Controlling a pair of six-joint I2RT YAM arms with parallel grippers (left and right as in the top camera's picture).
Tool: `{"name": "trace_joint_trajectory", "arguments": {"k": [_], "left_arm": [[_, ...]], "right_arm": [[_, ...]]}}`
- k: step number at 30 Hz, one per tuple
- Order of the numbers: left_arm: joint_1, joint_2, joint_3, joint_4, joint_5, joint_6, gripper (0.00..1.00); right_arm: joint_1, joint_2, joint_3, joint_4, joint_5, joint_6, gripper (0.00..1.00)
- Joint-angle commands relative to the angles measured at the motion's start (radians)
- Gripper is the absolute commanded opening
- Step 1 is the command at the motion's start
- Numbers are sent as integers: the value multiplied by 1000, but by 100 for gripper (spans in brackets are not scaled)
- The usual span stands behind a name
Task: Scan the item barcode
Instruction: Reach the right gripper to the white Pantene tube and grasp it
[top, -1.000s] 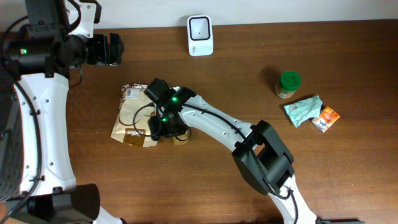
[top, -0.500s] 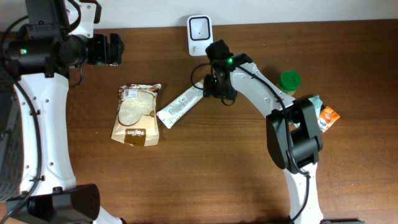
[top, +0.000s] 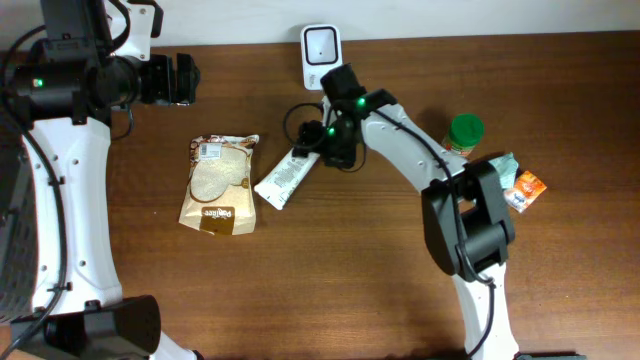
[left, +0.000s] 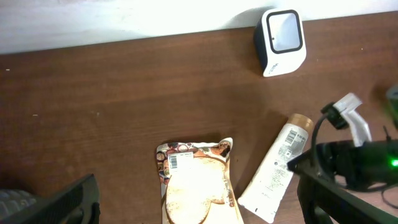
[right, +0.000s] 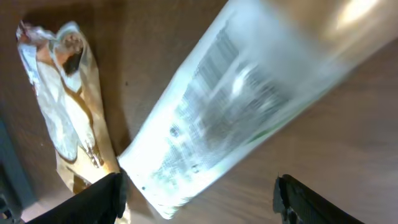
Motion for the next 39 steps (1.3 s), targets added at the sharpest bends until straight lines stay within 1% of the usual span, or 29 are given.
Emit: {"name": "trace_joint_trajectory", "arguments": {"k": [1, 3, 11, 13, 14, 16, 17, 18, 20, 23, 27, 31, 34, 36, 38, 39], "left_arm": [[3, 2, 3, 2, 11, 16, 99], [3, 2, 3, 2, 10, 17, 99], [3, 2, 4, 2, 10, 16, 99], [3, 2, 3, 2, 10, 17, 99], [3, 2, 3, 2, 10, 16, 99], [3, 2, 3, 2, 11, 17, 99], [3, 2, 4, 2, 10, 17, 99], [3, 2, 3, 2, 10, 17, 99], [3, 2, 3, 2, 10, 17, 99], [3, 2, 4, 2, 10, 17, 99], [3, 2, 3, 2, 10, 16, 99], [3, 2, 3, 2, 10, 17, 99], [3, 2, 3, 2, 10, 16, 99], [3, 2, 4, 2, 10, 17, 99], [3, 2, 3, 2, 10, 16, 99], [3, 2, 4, 2, 10, 16, 99]], "right_arm": [[77, 7, 0, 11, 128, 140, 74], [108, 18, 0, 19, 203, 195, 74], [112, 108, 0, 50, 213, 216, 74], [111, 121, 0, 41, 224, 203, 62], [111, 121, 0, 34, 223, 162, 50], [111, 121, 0, 34, 202, 98, 33], [111, 121, 0, 34, 196, 75, 28], [111, 121, 0, 34, 196, 56, 16], [102, 116, 1, 42, 147, -6, 5], [59, 95, 1, 41, -18, -134, 4], [-20, 72, 1, 15, -306, -320, 4], [-66, 6, 1, -45, -354, -453, 4], [-86, -105, 1, -68, -401, -534, 4], [-100, -191, 1, -90, -454, -631, 5], [-113, -271, 1, -113, -467, -687, 4], [-118, -308, 1, -120, -462, -692, 4]]}}
